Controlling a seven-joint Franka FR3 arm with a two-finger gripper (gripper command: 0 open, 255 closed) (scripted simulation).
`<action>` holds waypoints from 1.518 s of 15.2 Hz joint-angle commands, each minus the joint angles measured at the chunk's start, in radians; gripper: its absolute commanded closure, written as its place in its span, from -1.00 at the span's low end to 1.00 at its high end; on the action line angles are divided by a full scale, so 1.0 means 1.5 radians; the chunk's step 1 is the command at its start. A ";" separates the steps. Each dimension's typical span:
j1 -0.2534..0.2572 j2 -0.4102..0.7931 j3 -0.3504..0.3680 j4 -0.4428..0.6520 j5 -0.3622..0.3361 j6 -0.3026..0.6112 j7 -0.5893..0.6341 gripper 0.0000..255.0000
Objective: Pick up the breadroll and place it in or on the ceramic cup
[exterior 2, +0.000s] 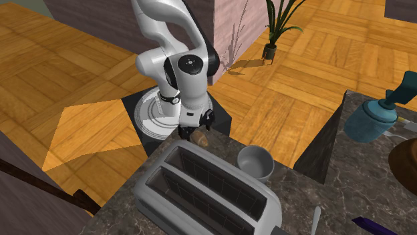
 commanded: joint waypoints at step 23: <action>0.001 0.024 -0.002 -0.017 0.002 0.042 -0.002 1.00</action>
